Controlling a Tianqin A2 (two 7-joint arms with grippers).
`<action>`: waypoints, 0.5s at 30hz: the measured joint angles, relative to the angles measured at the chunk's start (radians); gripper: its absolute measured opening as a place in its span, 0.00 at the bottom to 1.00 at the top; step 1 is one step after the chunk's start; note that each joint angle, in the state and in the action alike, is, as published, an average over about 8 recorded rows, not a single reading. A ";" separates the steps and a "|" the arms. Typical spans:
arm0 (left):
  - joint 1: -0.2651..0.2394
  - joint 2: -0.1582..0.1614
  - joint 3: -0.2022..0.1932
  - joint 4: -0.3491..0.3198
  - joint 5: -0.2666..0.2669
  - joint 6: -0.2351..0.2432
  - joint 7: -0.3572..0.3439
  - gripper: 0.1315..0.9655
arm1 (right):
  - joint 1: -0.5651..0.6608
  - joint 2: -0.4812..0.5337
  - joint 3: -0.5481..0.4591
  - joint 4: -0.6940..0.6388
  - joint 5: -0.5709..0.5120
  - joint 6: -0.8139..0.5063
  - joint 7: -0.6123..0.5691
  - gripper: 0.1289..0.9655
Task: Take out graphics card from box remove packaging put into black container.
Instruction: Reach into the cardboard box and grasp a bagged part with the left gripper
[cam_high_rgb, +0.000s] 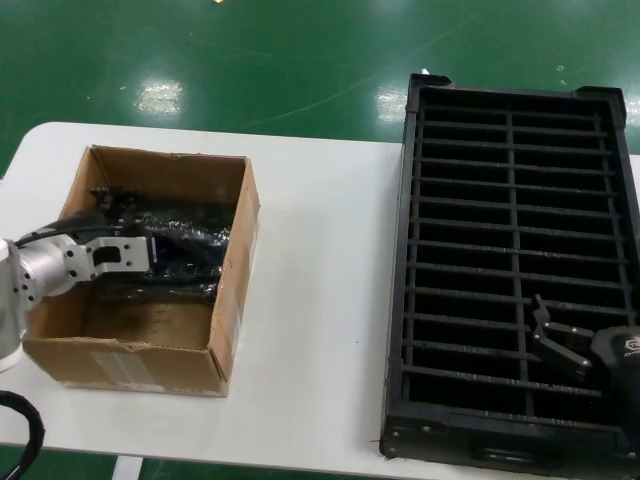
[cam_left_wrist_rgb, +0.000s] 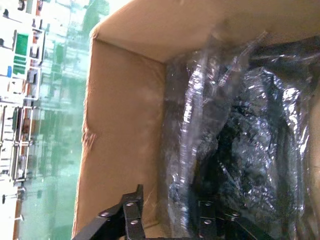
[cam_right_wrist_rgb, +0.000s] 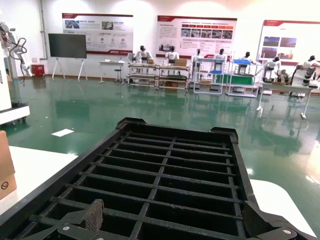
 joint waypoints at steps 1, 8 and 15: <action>-0.001 -0.002 -0.001 0.000 0.000 0.000 -0.005 0.39 | 0.000 0.000 0.000 0.000 0.000 0.000 0.000 1.00; -0.005 -0.009 -0.006 0.000 0.002 0.002 -0.036 0.24 | 0.000 0.000 0.000 0.000 0.000 0.000 0.000 1.00; -0.003 -0.013 -0.014 0.000 -0.001 0.004 -0.047 0.12 | 0.000 0.000 0.000 0.000 0.000 0.000 0.000 1.00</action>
